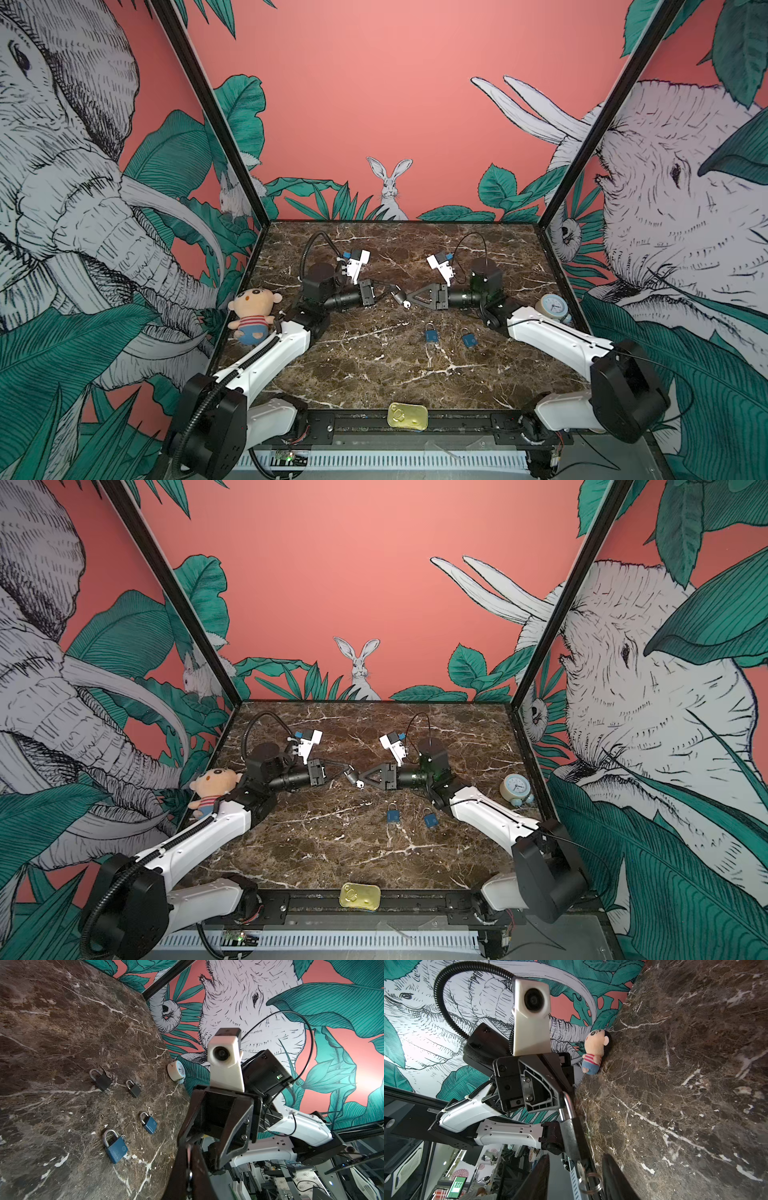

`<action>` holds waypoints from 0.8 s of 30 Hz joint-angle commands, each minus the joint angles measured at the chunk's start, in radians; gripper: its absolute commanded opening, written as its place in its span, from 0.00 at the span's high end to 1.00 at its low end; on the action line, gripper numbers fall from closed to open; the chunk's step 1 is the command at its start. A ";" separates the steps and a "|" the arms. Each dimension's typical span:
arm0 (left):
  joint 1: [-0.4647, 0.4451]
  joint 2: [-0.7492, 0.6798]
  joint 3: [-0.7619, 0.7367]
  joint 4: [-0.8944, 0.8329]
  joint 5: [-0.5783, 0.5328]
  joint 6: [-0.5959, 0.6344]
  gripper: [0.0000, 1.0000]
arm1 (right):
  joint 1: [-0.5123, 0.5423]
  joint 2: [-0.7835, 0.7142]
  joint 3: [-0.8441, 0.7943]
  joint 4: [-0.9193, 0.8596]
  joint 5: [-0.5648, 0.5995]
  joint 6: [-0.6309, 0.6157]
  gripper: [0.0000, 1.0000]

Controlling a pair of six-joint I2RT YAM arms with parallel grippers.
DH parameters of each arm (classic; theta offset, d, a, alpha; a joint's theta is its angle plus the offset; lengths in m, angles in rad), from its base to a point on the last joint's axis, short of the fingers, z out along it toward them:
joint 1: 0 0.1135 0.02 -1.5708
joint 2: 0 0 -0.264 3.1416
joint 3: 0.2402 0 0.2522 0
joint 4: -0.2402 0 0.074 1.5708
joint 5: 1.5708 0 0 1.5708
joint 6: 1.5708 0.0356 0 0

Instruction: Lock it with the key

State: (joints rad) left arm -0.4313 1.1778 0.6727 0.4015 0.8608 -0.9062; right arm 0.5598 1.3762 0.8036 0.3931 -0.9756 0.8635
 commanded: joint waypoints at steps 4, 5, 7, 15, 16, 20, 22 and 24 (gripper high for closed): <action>0.005 -0.005 0.044 0.036 0.010 -0.027 1.00 | 0.000 0.012 -0.010 0.109 -0.005 0.031 0.61; 0.005 -0.006 0.044 0.033 0.002 -0.027 1.00 | 0.001 0.017 -0.013 0.125 -0.012 0.043 0.62; 0.005 -0.002 0.047 0.031 -0.011 -0.026 1.00 | 0.006 0.020 -0.019 0.145 -0.014 0.054 0.63; 0.007 0.018 0.054 0.064 -0.040 -0.055 1.00 | 0.025 0.022 -0.031 0.142 -0.012 0.046 0.65; 0.007 0.019 0.052 0.062 -0.043 -0.056 1.00 | 0.025 0.021 -0.033 0.143 -0.010 0.045 0.66; 0.012 0.008 0.044 0.051 -0.062 -0.050 1.00 | 0.026 0.018 -0.030 0.133 -0.010 0.040 0.69; 0.013 0.005 0.042 0.048 -0.070 -0.050 1.00 | 0.029 0.020 -0.030 0.132 -0.011 0.037 0.73; 0.012 0.004 0.042 0.039 -0.074 -0.044 1.00 | 0.031 0.023 -0.029 0.128 -0.011 0.035 0.76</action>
State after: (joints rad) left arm -0.4282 1.2041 0.6937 0.4179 0.8032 -0.9501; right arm 0.5808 1.3960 0.7769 0.4812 -0.9760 0.9081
